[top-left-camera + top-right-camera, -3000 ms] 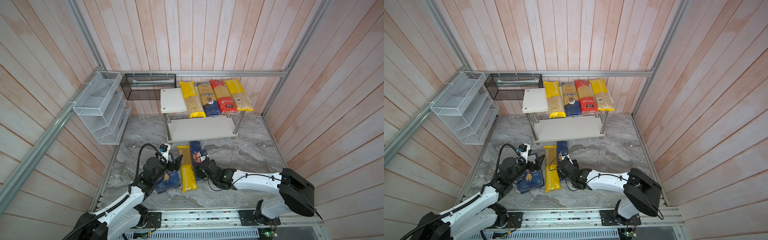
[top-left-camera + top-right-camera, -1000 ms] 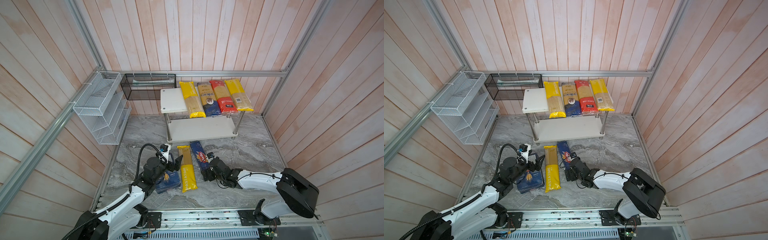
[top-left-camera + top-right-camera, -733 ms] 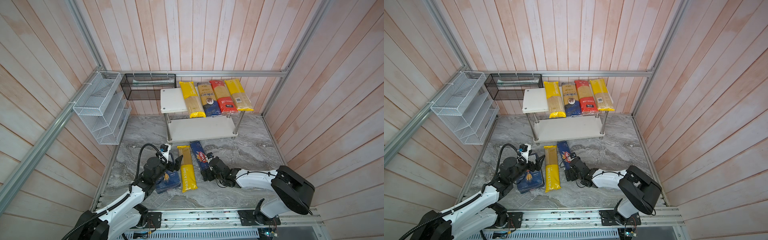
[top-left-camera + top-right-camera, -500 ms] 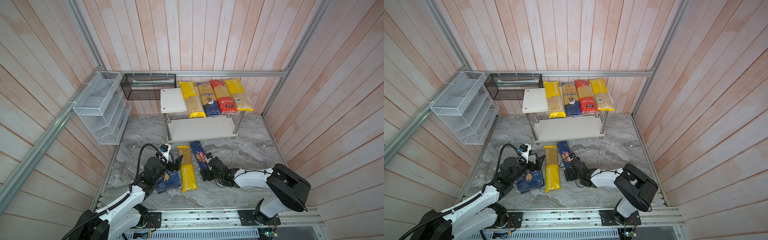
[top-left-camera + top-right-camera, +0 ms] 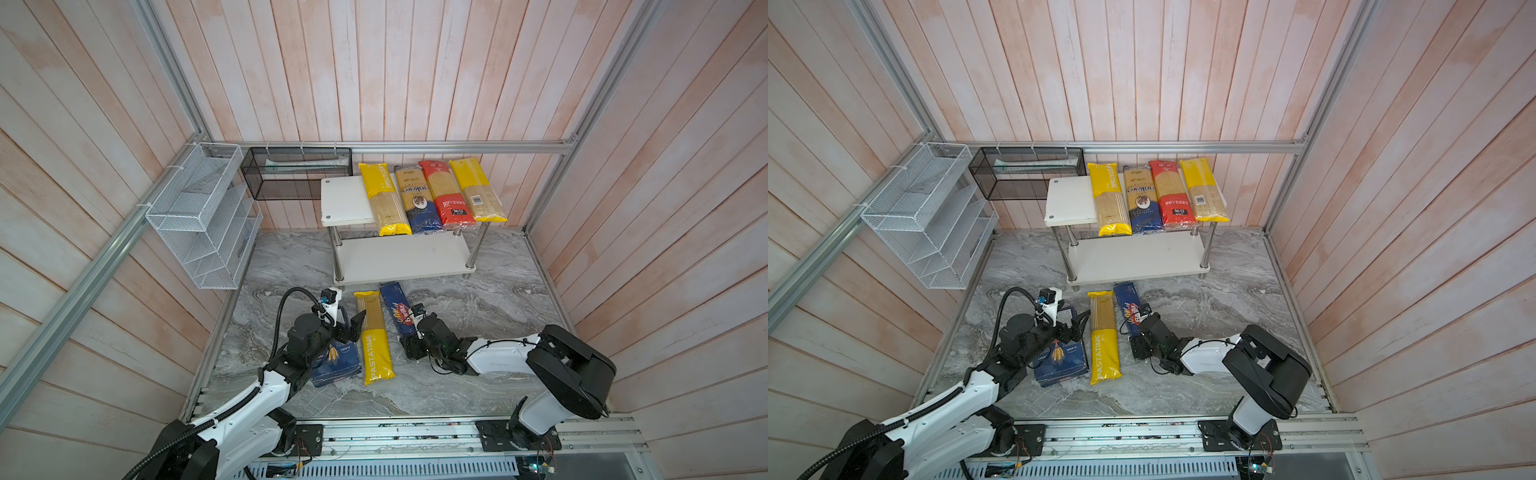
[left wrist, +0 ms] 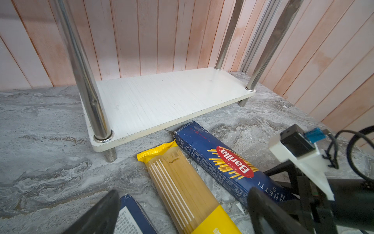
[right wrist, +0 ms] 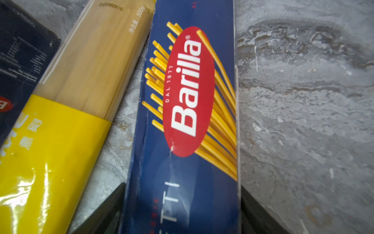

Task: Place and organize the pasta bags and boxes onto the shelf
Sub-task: 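Close the right gripper on the Barilla box and drag it toward the robot, then lift the blue Barilla box and swing it toward the shelf with the right gripper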

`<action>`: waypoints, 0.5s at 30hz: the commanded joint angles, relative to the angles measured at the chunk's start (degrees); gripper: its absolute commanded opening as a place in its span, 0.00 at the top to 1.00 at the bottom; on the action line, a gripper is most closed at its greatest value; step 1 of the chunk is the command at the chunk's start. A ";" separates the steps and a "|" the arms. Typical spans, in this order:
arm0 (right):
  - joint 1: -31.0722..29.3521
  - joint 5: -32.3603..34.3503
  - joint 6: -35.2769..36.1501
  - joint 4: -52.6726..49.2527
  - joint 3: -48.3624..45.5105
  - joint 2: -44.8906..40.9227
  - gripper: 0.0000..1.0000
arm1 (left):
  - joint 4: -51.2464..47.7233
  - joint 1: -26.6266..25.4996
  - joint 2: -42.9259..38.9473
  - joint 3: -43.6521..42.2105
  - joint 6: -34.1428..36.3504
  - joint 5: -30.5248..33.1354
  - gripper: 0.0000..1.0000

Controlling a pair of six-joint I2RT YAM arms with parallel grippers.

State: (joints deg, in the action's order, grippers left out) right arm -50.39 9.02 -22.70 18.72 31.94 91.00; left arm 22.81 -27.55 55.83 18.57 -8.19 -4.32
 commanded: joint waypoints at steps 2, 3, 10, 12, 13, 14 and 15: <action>0.29 -2.27 -1.08 -0.41 -2.68 -1.30 0.27 | 1.31 -0.22 0.54 0.11 -0.42 -1.13 0.00; 0.29 -2.70 -1.21 0.18 -3.05 -1.65 0.28 | 1.34 -0.22 0.70 0.13 -0.40 -1.18 0.00; 0.29 -3.16 -1.74 1.24 -3.83 -2.67 0.40 | 1.22 -0.22 1.11 0.35 -0.43 -1.22 0.00; 0.30 -3.28 -2.06 1.16 -3.84 -2.98 0.44 | 1.19 -0.22 1.02 0.33 -0.43 -1.22 0.00; 0.29 -3.25 -2.24 1.07 -3.82 -3.07 0.44 | 1.10 -0.22 0.94 0.35 -0.40 -1.22 0.00; 0.25 -3.45 -2.26 1.06 -3.82 -3.18 0.46 | 1.08 -0.22 0.89 0.29 -0.43 -1.18 0.00; 0.21 -3.56 -2.37 1.06 -3.77 -3.28 0.48 | 1.22 -0.22 0.79 0.24 -0.40 -1.13 0.00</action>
State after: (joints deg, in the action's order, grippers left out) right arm -50.09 7.73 -24.23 21.21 29.08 88.51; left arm 22.98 -27.55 56.73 18.57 -8.21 -4.54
